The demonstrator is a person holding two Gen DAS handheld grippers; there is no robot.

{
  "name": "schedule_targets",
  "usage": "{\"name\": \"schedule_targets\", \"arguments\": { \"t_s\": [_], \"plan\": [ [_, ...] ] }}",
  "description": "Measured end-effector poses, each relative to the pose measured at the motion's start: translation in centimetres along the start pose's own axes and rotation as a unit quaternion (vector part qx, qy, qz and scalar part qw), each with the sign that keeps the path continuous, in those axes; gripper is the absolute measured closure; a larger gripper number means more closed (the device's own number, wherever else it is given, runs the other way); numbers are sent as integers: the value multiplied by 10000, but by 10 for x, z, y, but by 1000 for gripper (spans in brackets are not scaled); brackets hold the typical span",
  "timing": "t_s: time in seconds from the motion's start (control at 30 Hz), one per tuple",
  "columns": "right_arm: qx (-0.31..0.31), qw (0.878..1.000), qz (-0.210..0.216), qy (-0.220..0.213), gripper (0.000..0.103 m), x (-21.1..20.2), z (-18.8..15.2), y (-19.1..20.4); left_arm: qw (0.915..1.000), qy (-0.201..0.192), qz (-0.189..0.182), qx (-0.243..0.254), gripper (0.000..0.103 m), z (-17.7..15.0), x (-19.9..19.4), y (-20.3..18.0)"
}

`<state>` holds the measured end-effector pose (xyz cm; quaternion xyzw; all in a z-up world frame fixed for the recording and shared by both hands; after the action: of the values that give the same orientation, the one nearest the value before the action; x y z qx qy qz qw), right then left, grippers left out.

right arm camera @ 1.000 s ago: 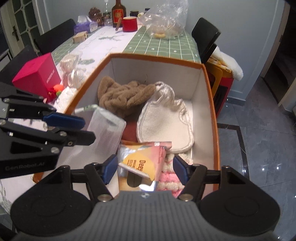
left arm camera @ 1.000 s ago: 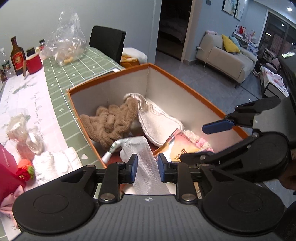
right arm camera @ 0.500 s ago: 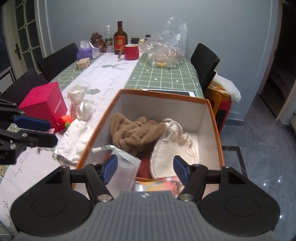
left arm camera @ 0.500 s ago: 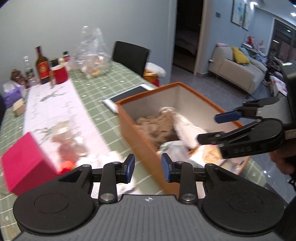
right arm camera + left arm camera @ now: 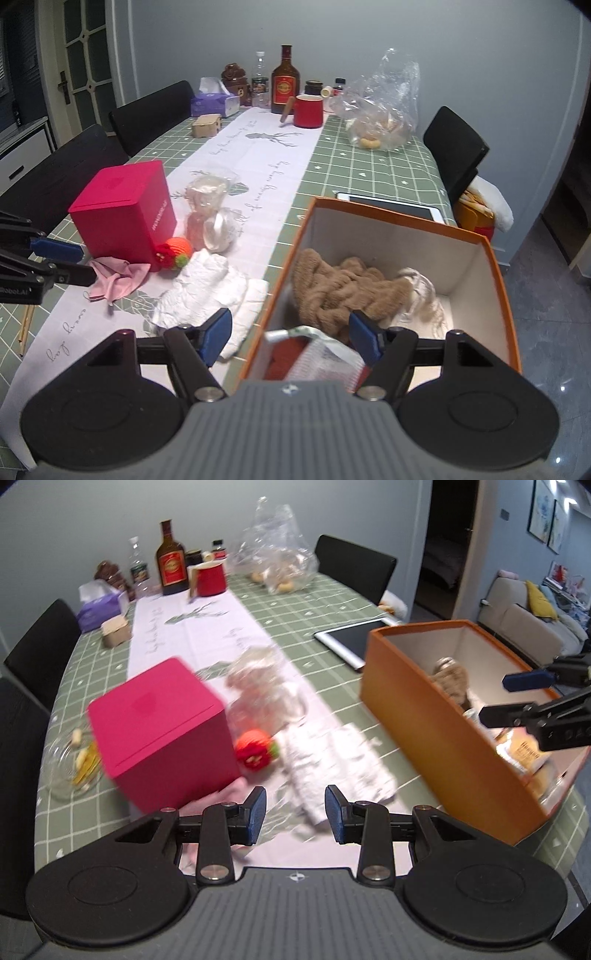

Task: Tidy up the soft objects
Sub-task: 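Move both tools back to the pink cloth and white crumpled paper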

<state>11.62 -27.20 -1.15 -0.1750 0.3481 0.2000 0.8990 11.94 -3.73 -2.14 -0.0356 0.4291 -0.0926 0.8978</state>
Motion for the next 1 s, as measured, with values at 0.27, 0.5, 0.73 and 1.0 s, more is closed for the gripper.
{"name": "schedule_targets", "arguments": {
  "t_s": [0.27, 0.5, 0.73, 1.0],
  "plan": [
    [-143, 9993, 331, 42, 34, 26, 22, 44, 9981, 57, 262, -562, 51, -8, 16, 46],
    [347, 9974, 548, 327, 33, 66, 33, 70, 9924, 172, 426, -1139, 39, -20, 37, 77],
    [903, 9928, 485, 620, 26, 104, 33, 80, 9848, 323, 477, -1639, 36, -31, 53, 92],
    [1363, 9882, 173, 672, 15, 135, 32, 84, 9773, 129, 485, -2059, 31, -27, 61, 100]
  ]
}}
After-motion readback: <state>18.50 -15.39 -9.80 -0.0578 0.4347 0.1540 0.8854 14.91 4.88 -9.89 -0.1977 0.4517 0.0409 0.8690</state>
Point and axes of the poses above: each gripper's, at about its wrist camera, not at the fingertips, and x roughly the way its jaws point, y to its left, z to its top, the point moved 3 cm from there along x, roughly the way its jaws point, and after that the axes turned 14 degrees about -x, right-handed, at the moved point
